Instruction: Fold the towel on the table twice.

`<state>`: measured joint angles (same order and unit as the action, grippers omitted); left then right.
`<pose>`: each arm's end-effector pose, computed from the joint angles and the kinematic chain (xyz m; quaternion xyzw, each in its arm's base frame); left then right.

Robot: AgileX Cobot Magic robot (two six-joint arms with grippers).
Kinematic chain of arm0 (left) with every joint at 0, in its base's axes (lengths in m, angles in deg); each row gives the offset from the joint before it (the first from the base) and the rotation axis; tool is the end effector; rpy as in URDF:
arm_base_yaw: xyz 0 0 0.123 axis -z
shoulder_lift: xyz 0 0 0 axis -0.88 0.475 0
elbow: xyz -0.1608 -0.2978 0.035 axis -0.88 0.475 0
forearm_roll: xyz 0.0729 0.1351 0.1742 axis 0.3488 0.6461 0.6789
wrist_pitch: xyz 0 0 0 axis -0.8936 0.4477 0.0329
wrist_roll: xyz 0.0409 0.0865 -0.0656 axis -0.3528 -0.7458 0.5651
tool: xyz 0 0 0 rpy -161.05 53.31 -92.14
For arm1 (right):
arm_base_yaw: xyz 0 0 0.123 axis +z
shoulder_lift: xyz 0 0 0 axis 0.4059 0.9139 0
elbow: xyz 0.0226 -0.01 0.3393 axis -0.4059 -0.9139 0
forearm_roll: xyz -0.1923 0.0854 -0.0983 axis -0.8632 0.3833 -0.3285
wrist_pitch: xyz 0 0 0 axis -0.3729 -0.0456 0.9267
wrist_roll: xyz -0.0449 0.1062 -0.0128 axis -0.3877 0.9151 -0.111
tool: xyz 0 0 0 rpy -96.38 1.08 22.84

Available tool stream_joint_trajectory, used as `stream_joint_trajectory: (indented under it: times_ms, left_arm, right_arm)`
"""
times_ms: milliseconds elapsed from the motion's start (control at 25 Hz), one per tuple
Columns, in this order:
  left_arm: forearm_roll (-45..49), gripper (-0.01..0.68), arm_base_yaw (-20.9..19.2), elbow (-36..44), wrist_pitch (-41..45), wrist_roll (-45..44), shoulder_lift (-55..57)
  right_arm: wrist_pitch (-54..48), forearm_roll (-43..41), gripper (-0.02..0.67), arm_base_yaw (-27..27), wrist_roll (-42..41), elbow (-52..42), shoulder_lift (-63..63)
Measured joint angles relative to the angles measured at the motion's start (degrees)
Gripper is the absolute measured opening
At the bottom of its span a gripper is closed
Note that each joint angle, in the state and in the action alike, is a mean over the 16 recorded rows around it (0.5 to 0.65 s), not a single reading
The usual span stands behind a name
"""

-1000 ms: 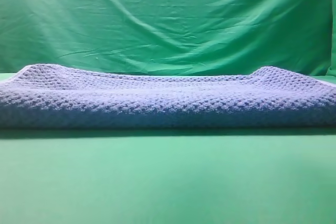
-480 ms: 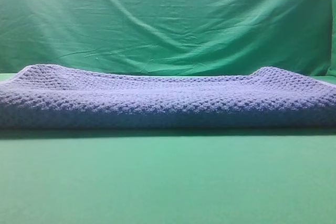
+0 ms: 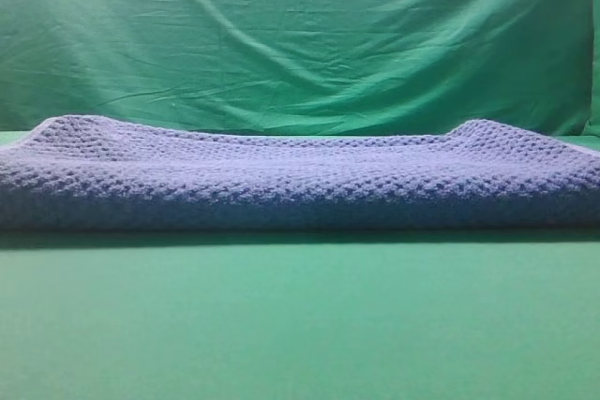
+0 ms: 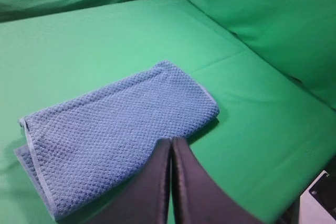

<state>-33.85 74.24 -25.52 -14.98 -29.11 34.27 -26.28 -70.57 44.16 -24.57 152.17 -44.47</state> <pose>0.0002 -0.0546 0.4488 0.1989 0.8023 -0.2665 0.4957 0.0401 0.0315 0.4724 -0.1820 0.8627 0.1434 0.4495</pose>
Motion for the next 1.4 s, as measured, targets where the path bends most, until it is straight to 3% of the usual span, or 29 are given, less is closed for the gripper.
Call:
stream_joint_trajectory:
  times_ms: [280, 720, 1160, 1400]
  left_arm:
    - [-0.6, 0.000, 0.0, 8.5, -2.0, 0.5, -11.9]
    - [2.1, 0.000, 0.0, 24.6, -12.0, 0.6, -26.0]
    - [11.2, 0.000, 0.0, 34.8, -19.0, 2.6, -31.9]
    - [16.6, 0.000, 0.0, 41.2, -23.5, 4.2, -32.6]
  right_arm:
    - [5.0, 0.0, 0.000, 0.0, -1.6, -12.7, -13.0]
    - [10.8, 0.1, 0.000, -0.1, -4.3, -26.0, -32.0]
    - [13.0, 0.1, 0.000, -0.1, -5.3, -34.1, -43.3]
    - [19.0, 0.1, 0.000, -0.1, -5.2, -41.2, -44.4]
